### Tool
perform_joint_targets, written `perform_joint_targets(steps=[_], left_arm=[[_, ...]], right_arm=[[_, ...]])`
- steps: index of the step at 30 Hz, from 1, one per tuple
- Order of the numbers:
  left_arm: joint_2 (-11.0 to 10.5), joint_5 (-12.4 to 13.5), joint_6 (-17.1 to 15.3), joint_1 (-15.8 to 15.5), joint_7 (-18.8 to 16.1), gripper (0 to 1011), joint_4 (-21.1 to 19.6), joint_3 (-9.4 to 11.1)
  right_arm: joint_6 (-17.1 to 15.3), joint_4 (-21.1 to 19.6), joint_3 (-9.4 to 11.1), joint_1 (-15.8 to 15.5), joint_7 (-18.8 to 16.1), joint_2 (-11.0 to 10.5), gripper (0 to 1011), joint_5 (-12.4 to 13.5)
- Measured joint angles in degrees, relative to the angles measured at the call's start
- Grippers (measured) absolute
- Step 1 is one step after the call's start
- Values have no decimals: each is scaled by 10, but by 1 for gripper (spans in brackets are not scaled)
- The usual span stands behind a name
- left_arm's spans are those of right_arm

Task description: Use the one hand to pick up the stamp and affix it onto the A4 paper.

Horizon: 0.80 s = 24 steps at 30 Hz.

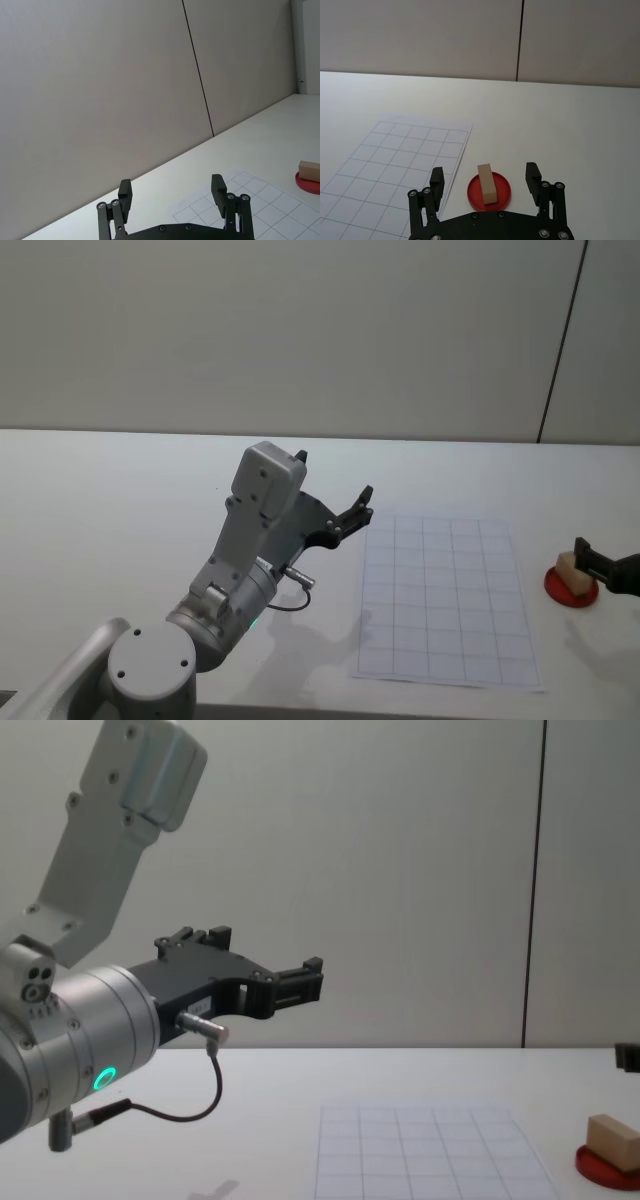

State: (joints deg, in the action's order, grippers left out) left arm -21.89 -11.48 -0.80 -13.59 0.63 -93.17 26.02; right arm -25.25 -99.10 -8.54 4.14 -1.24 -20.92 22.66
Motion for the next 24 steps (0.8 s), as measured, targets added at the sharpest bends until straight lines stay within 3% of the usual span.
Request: perform_joint_targets(steps=[12,24], left_arm=[[0,0,0,0,0,1002,0,0],[0,0,0,0,0,1002,0,0]], right_arm=[[-20,39,3,25,6,14,1001,19],[-35,73,1,47,4,24,1001,18]])
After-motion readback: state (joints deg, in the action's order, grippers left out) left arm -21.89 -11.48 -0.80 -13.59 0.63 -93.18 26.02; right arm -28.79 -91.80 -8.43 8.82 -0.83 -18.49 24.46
